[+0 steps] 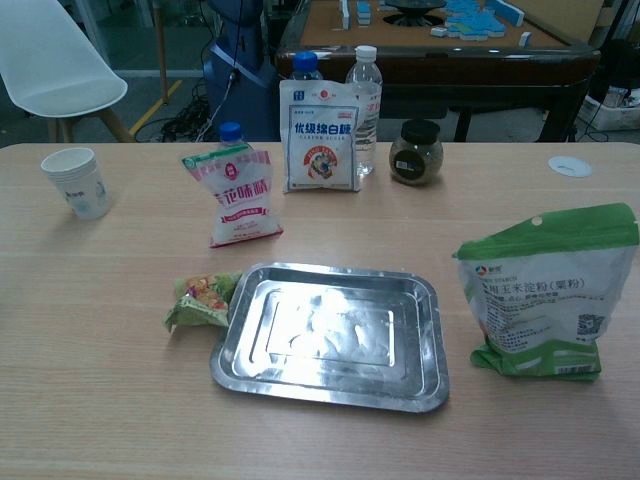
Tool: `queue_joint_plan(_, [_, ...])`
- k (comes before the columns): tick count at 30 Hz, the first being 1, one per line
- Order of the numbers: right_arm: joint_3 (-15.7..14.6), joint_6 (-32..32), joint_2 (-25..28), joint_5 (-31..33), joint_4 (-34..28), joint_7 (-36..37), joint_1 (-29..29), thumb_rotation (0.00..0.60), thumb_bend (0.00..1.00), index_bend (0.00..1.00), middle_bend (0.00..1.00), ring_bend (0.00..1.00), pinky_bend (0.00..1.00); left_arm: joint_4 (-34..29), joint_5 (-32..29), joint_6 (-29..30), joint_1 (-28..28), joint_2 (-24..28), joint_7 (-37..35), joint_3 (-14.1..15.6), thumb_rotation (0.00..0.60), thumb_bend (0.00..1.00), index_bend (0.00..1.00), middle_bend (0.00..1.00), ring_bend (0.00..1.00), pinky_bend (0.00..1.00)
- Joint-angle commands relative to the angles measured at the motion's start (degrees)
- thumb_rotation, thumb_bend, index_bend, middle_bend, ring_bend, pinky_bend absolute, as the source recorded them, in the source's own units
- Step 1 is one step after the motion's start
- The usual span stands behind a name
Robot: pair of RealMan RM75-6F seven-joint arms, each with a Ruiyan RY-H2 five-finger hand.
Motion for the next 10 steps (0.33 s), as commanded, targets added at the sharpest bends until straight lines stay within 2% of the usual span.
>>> queue_joint_plan(1, [0.1, -0.1, 0.0, -0.9, -0.3, -0.3, 0.0, 0.600, 0.06, 0.35, 0.28, 0.14, 0.20, 0.1, 0.0, 0.1, 0.0, -0.1, 0.0, 0.0, 0.600, 0.23, 0.02, 0.00, 0.12, 0.10])
queue_joint_plan(10, [0.2, -1.1, 0.1, -3.3, -0.6, -0.4, 0.4, 0.600, 0.06, 0.33, 0.27, 0.12, 0.16, 0.4, 0.1, 0.6, 0.4, -0.3, -0.2, 0.1, 0.600, 0.23, 0.02, 0.00, 0.08, 0.06])
